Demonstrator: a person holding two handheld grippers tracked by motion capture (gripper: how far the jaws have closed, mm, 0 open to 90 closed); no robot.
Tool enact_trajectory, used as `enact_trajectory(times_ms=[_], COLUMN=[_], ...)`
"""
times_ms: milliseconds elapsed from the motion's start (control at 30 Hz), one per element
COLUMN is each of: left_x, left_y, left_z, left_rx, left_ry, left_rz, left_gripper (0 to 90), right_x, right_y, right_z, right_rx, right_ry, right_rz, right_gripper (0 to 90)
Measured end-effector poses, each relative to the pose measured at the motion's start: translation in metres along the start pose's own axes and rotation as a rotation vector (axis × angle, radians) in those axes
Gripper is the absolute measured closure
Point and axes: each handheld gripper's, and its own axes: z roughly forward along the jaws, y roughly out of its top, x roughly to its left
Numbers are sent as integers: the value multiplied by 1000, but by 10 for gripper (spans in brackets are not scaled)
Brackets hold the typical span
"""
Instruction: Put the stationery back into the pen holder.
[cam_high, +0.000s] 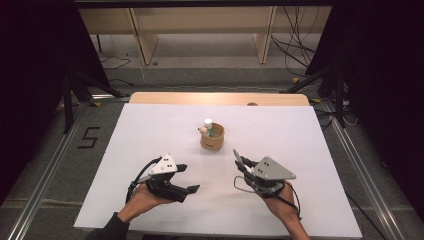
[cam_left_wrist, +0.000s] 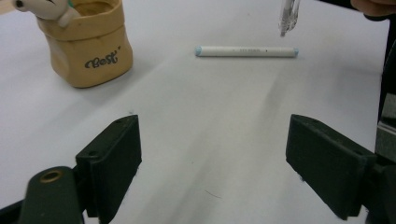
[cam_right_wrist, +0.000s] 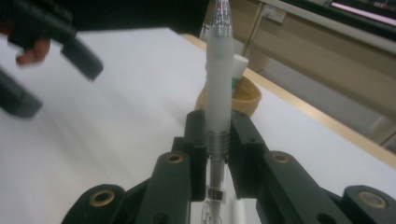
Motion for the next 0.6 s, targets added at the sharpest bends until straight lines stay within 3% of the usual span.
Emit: enact_trajectory(times_ms=[167,367,467,600], left_x=[3,6,7,7], left_y=[-8,-18,-21,-24], left_z=[-9,-14,-16,-16], left_rx=[-61,-103,-120,-119], left_ry=[39,78,84,89], left_rz=[-33,-65,-74,-71], left_gripper=[177,178,175,172], right_x=[-19,-40,-47,-55], right_y=[8,10,13,21], right_z=[12,31,40,52], right_rx=[-49,-74,-97,-115], right_ry=[58,107,122,120], right_rz=[183,363,426,458], right_gripper=[794,794,794,793])
